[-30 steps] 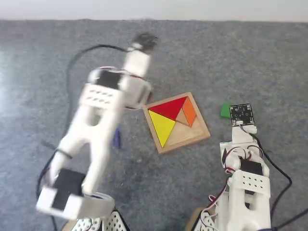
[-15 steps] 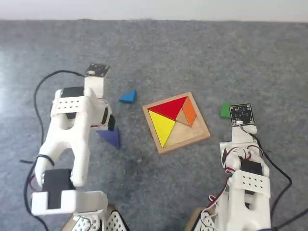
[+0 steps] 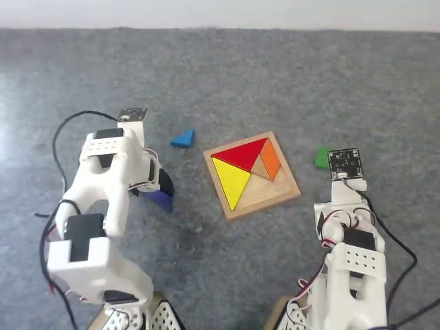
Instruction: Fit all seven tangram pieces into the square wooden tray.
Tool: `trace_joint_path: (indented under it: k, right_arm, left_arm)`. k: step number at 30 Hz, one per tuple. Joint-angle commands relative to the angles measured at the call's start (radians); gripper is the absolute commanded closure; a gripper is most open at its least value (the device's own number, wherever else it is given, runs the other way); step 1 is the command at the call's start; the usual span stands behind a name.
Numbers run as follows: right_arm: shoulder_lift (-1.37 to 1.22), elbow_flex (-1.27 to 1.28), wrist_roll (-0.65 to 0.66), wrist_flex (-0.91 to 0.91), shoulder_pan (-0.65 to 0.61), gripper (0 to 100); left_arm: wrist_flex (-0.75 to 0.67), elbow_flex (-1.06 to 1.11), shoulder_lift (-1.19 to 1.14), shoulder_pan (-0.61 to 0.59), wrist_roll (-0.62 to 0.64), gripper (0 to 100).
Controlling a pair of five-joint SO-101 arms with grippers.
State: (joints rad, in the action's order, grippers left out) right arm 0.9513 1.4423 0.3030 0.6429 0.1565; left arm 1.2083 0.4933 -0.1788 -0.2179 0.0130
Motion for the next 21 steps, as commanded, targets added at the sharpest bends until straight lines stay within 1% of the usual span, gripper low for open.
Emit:
trace_joint_path:
  k: [1,5,8,13,17,21]
  right_arm:
    - [0.025,-0.009,0.009,-0.021,-0.002,91.9]
    - [0.025,-0.009,0.009,-0.021,-0.002,91.9]
    - [0.025,-0.009,0.009,-0.021,-0.002,91.9]
    - [0.025,-0.009,0.009,-0.021,-0.002,91.9]
    - [0.025,-0.009,0.009,-0.021,-0.002,91.9]
    - [0.025,-0.009,0.009,-0.021,-0.002,91.9]
  left_arm:
    - [-0.063,-0.016,0.0,0.008,0.014,71]
    - [-0.066,-0.058,-0.008,0.035,0.015,71]
    - [-0.066,-0.065,-0.008,0.086,0.015,72]
    - [-0.069,-0.065,-0.008,0.181,0.015,78]
    - [-0.064,-0.073,0.002,0.244,0.014,79]
    - [-0.012,-0.156,0.002,0.27,0.012,79]
